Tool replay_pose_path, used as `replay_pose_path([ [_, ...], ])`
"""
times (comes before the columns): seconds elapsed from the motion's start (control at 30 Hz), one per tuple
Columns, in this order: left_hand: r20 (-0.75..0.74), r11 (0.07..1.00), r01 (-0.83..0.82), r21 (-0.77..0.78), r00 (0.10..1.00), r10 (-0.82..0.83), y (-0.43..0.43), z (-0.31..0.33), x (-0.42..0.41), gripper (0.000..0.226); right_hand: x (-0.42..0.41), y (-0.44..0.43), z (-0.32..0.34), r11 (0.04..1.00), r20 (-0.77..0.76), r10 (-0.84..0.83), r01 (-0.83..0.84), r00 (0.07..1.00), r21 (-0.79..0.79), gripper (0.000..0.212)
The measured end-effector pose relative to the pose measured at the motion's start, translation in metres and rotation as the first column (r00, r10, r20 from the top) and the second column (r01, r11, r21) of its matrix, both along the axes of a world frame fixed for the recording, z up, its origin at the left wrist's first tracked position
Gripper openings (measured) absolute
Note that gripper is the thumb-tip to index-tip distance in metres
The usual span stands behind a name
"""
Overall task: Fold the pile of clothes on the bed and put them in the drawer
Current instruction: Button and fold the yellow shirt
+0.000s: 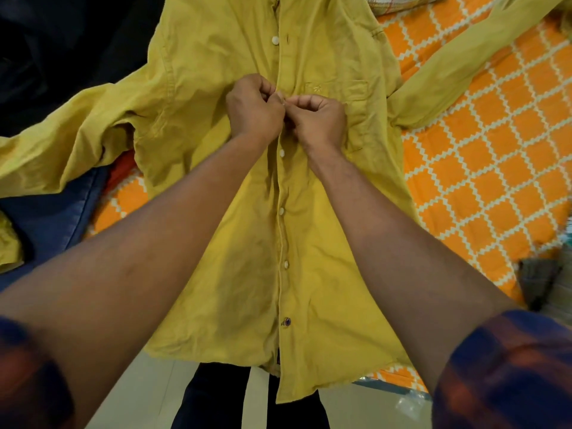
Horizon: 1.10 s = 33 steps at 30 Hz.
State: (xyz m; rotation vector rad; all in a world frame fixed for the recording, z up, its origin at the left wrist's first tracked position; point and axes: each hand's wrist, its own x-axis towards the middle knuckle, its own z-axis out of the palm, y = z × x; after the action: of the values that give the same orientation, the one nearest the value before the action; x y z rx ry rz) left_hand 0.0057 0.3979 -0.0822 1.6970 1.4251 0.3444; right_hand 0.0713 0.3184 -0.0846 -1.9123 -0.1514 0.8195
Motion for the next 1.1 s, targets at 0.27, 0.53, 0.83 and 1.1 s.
replay_pose_path([
  [0.27, 0.094, 0.993, 0.008, -0.115, 0.996, 0.003, 0.007, -0.003, -0.007, 0.009, 0.012, 0.007, 0.010, 0.999, -0.163, 0.014, -0.021, 0.987, -0.041, 0.012],
  [0.53, 0.210, 0.950, 0.032, -0.312, 0.977, 0.037, 0.012, 0.003, -0.010, 0.013, 0.016, 0.012, 0.008, 0.990, -0.150, 0.073, -0.090, 0.986, -0.107, 0.015],
  [0.83, 0.285, 0.935, 0.047, -0.351, 0.957, 0.059, 0.011, 0.008, -0.012, 0.027, -0.013, -0.005, -0.013, 0.996, 0.275, 0.010, -0.035, 0.961, 0.087, 0.008],
  [1.1, 0.240, 0.933, 0.193, -0.305, 0.963, -0.121, 0.020, 0.006, -0.016, 0.025, -0.017, 0.000, -0.020, 0.990, 0.529, 0.138, -0.122, 0.838, -0.065, 0.038],
])
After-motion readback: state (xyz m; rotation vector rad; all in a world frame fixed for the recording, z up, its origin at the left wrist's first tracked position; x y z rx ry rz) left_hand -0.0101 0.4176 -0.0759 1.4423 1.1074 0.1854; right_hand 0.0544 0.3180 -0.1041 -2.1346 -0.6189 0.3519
